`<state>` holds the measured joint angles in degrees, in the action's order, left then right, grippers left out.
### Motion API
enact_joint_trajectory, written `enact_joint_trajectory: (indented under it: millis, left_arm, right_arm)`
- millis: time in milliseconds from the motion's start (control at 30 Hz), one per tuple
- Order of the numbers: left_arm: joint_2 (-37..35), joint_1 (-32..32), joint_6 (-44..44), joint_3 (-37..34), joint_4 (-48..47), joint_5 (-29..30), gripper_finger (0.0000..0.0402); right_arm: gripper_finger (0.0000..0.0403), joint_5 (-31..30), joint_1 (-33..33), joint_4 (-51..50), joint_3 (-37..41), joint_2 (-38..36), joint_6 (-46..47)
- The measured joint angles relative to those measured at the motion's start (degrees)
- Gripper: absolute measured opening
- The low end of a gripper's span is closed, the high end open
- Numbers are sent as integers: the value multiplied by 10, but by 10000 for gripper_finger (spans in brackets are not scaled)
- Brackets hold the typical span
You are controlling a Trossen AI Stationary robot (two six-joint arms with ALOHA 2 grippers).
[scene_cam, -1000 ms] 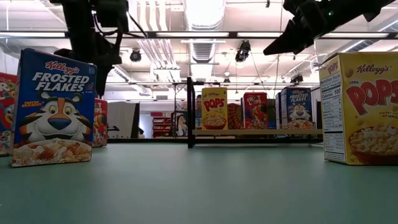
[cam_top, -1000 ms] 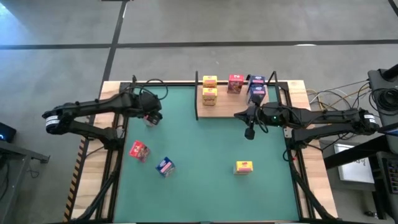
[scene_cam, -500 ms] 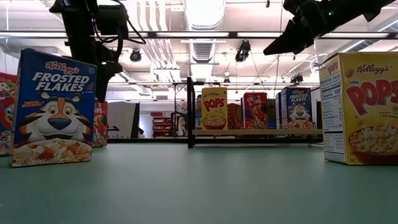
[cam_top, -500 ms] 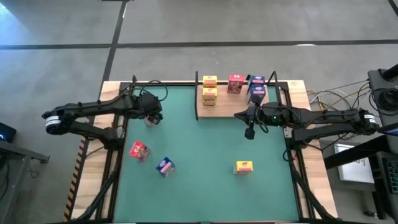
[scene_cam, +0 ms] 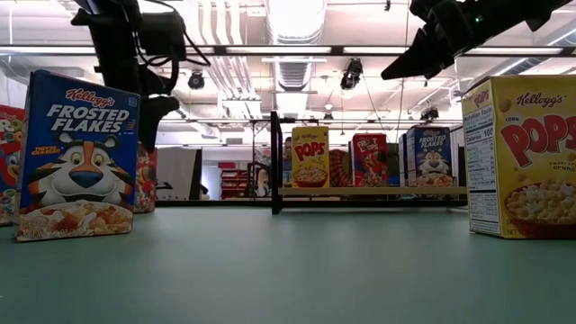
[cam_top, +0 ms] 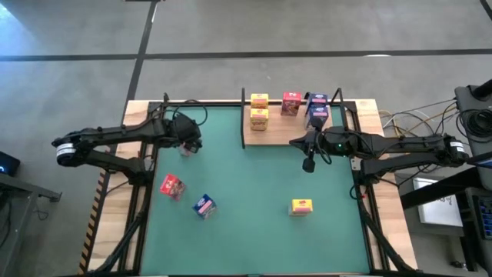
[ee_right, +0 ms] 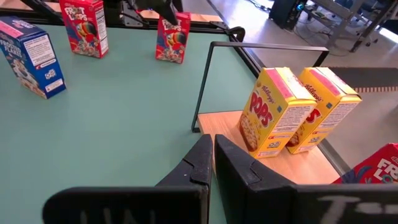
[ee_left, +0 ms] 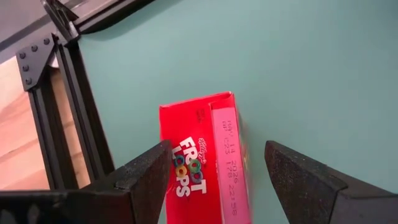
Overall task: Stack cereal on shelf
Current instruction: Put the top red cereal box on the shelf aligned with the other red cereal box
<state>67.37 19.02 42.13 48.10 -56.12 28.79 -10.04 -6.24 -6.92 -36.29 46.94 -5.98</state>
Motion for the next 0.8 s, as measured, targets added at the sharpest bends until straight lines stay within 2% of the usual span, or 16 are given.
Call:
enact_joint_trajectory:
  millis: [333, 567, 800]
  left_arm:
    - [0, -2, -15, 21, -10, 9, 241]
    - [0, -1, -24, 35, -49, 22, 241]
    - [-7, 4, -59, 39, -53, 2, 241]
  right_arm:
    - [9, 0, 0, 0, 0, 0, 0]
    - [9, 0, 0, 0, 0, 0, 0]
    - [9, 0, 0, 0, 0, 0, 0]
